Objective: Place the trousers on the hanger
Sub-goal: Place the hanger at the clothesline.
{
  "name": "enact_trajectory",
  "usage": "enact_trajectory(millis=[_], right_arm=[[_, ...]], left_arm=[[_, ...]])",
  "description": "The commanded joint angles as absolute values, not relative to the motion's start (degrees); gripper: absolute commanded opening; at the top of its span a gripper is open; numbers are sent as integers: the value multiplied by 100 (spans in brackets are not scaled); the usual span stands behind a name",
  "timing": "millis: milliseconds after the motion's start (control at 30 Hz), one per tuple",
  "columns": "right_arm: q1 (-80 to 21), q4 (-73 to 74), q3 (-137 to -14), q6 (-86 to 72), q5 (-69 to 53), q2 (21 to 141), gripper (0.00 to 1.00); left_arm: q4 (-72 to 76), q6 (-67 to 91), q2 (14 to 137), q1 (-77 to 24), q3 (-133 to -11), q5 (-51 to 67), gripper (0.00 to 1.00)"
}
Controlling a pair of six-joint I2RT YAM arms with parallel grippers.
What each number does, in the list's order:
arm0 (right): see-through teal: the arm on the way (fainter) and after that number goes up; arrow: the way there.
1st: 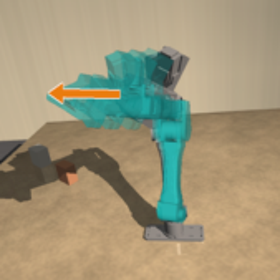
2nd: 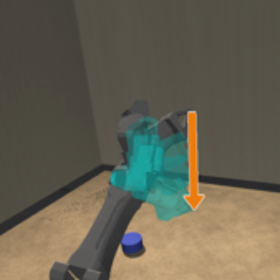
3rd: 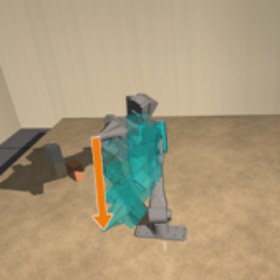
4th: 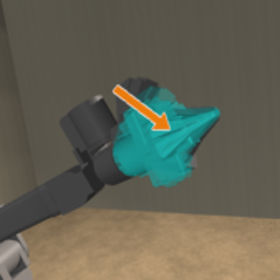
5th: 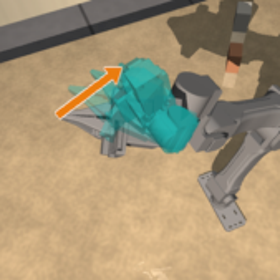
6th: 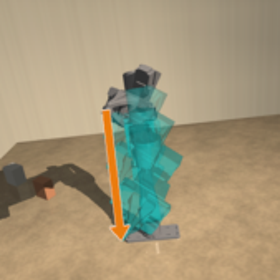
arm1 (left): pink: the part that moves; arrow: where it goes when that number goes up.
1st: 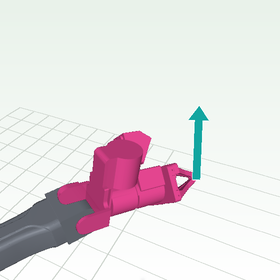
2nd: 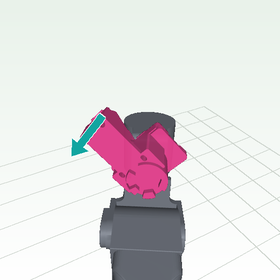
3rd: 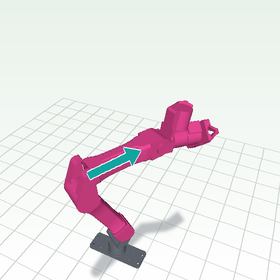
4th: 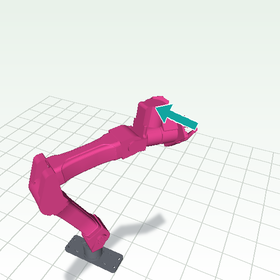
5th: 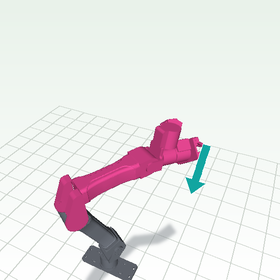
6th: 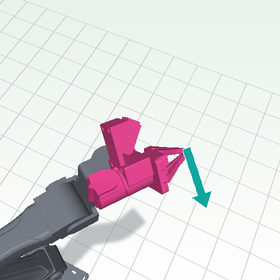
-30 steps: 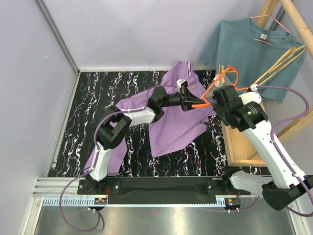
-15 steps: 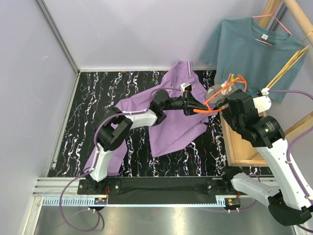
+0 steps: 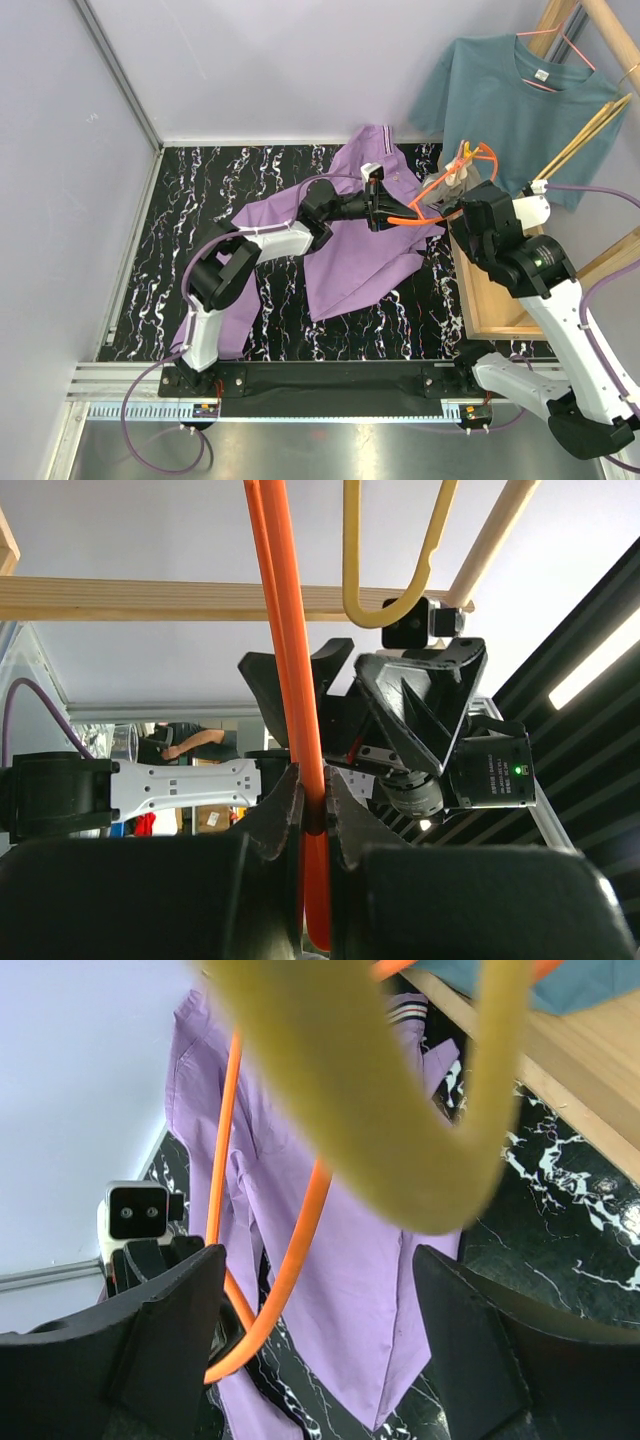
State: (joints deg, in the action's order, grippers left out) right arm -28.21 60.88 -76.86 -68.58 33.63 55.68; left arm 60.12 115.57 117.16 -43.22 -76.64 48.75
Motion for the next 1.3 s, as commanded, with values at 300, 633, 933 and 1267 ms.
enact_trajectory(millis=[300, 633, 933, 1267], right_arm=[[-2777, 5397, -7585, -7128, 3718, 5897, 64], [-2777, 5317, -7646, -7321, 3454, 5634, 0], [-2777, 6134, -7998, -7594, 3630, 5590, 0], [-2769, 7109, -8376, -7910, 3472, 5818, 0]], left_arm=[[6662, 12288, 10811, -4517, -7348, 4843, 0], [5945, 11823, 10741, -4474, -7084, 4930, 28], [-2402, 5858, 9502, -3736, -8102, 3827, 54], [-4237, 3448, 8482, -4822, -9114, 188, 61]])
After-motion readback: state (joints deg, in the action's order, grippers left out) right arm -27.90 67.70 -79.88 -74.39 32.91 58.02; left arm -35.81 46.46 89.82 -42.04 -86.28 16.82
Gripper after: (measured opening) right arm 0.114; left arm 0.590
